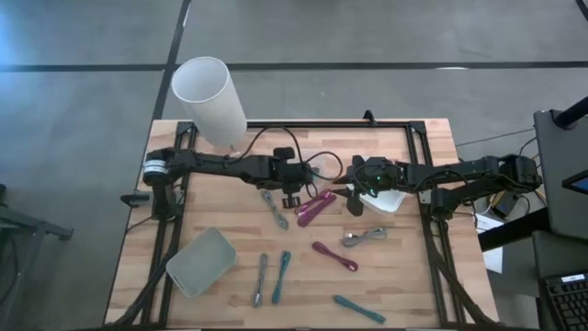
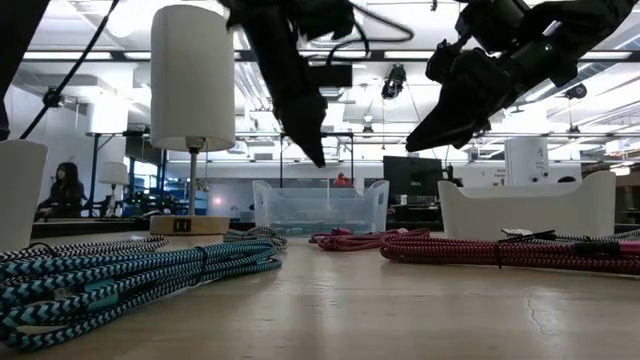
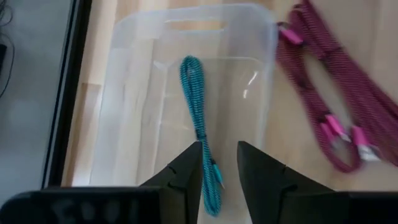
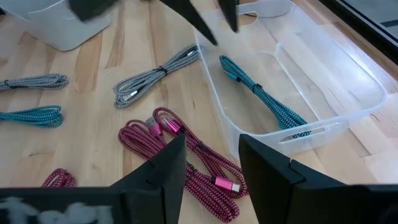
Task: Pick & Place USB Port
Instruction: Put the bottom left white USB cable into the gray bin
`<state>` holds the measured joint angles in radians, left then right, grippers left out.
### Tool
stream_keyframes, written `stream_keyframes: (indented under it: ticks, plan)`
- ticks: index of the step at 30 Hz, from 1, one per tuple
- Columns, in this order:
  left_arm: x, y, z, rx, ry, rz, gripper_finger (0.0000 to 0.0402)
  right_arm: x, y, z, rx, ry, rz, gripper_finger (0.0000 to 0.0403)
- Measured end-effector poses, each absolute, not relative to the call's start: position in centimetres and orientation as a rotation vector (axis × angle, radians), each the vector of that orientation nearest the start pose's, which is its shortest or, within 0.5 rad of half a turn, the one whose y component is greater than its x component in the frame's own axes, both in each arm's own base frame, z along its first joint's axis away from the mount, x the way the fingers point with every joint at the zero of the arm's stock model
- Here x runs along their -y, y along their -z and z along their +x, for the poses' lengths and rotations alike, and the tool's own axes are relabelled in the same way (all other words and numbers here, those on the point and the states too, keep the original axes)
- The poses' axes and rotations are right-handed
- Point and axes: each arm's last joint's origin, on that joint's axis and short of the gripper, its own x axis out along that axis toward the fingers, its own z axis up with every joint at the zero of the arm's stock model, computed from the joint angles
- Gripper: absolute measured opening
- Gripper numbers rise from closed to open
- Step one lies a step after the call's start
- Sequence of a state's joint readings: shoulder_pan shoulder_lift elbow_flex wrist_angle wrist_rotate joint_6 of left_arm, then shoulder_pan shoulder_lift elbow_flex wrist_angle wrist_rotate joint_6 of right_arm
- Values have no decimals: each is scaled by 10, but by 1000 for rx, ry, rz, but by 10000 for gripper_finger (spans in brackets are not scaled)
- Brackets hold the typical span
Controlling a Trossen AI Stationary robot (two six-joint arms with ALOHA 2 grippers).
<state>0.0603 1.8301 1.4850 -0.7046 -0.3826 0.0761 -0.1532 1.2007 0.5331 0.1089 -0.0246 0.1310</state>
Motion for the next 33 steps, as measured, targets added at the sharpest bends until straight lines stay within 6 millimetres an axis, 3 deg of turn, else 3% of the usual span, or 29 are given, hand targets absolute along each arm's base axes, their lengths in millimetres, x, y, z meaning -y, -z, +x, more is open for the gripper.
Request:
stream_keyframes:
  ticks: [7,15,25,33]
  plan:
    - [-2,-273,375,-1162,-350,176,108,35,-194,233,-546,168,200,146]
    - [58,-270,362,-1250,-163,-11,108,35,-194,233,-546,168,201,146]
    - [127,-268,340,-1279,-201,-223,108,35,-194,233,-546,169,203,146]
    - [156,-252,322,-1309,-396,-511,108,35,-194,233,-546,169,203,146]
